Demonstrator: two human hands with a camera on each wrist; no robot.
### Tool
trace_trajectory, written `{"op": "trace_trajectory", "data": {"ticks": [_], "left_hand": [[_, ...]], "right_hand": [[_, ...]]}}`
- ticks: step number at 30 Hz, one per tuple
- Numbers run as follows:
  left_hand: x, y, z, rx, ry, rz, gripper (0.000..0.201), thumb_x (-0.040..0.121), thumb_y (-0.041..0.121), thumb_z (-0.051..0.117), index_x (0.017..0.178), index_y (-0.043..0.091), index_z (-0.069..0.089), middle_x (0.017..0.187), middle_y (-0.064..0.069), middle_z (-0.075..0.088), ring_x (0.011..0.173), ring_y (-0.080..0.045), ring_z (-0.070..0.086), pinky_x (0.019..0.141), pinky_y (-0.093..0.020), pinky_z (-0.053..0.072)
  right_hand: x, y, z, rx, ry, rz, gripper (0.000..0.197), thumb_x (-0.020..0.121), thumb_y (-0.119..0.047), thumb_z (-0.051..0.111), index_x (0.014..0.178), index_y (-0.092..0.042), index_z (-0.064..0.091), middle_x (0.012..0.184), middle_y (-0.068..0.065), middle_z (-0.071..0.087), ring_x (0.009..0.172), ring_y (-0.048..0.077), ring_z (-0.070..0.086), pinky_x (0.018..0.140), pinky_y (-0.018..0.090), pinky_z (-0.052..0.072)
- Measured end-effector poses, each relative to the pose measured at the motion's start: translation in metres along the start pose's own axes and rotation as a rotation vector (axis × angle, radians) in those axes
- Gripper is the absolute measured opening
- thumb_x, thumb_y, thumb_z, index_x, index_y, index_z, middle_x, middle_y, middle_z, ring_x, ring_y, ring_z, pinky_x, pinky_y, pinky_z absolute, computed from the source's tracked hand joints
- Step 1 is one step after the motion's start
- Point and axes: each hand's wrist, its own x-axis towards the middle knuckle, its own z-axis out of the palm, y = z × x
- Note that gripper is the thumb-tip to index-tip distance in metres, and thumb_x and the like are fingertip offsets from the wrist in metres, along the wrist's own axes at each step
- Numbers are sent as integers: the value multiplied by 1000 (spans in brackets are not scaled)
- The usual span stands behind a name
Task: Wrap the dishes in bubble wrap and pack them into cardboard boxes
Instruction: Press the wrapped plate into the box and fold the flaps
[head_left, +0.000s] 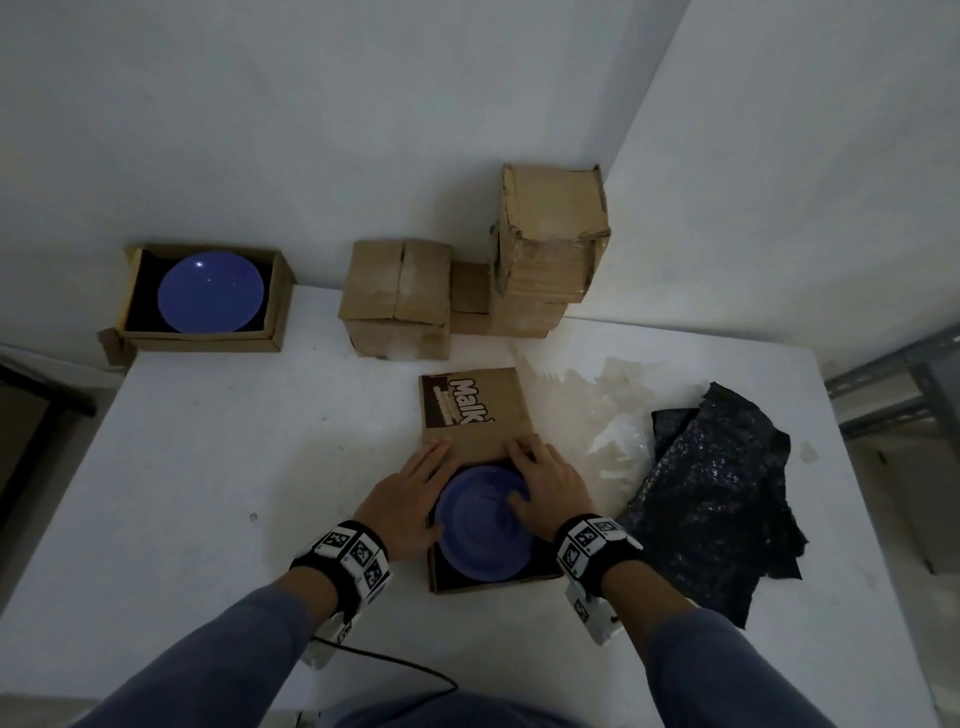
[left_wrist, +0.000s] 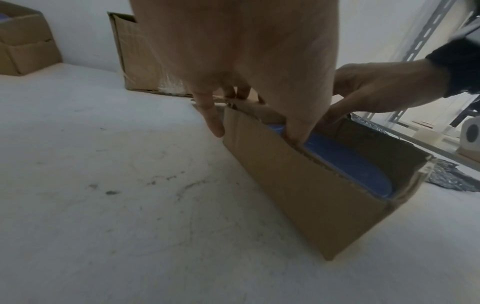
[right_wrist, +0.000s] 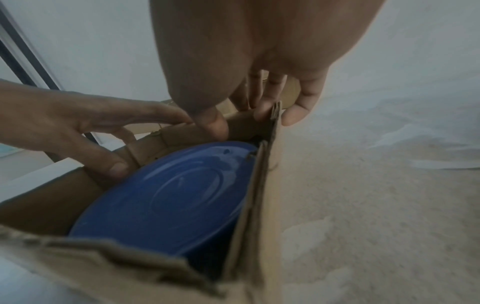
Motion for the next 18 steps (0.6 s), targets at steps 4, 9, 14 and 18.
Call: {"op": "trace_trajectory", "data": {"ticks": [4, 9, 14, 18], "left_hand": [[-2, 7, -2, -14, -22, -34, 98, 82, 35, 65, 157, 22, 3, 163, 6, -13, 149, -11, -10, 86, -34, 55], [-8, 10, 19, -17, 28, -57, 107, 73, 48, 64, 158, 20, 4, 165, -1, -5, 151, -17, -5, 84, -34, 56], [-13, 32, 27, 30, 13, -179, 103, 74, 60, 57, 156, 20, 7, 164, -4, -2, 150, -25, 2, 92, -42, 52], [-21, 82, 42, -14, -85, -414, 104, 85, 75, 42, 156, 20, -12, 163, -8, -11, 149, -32, 2, 112, -46, 32]], "right_hand": [[3, 0, 0, -48, 3, -15, 73, 80, -35, 59, 148, -18, 37, 143, 2, 35, 114, 27, 47, 83, 42, 53], [0, 0, 8, -132, -33, -25, 87, 77, -51, 57, 152, -19, 26, 149, 3, 29, 119, 27, 43, 84, 43, 50], [2, -3, 4, -174, -21, -49, 85, 77, -50, 58, 151, -19, 28, 147, 3, 30, 119, 28, 43, 86, 44, 46], [10, -4, -10, -83, -65, -101, 74, 81, -44, 59, 148, -23, 37, 147, 3, 33, 123, 27, 43, 97, 44, 39]]}}
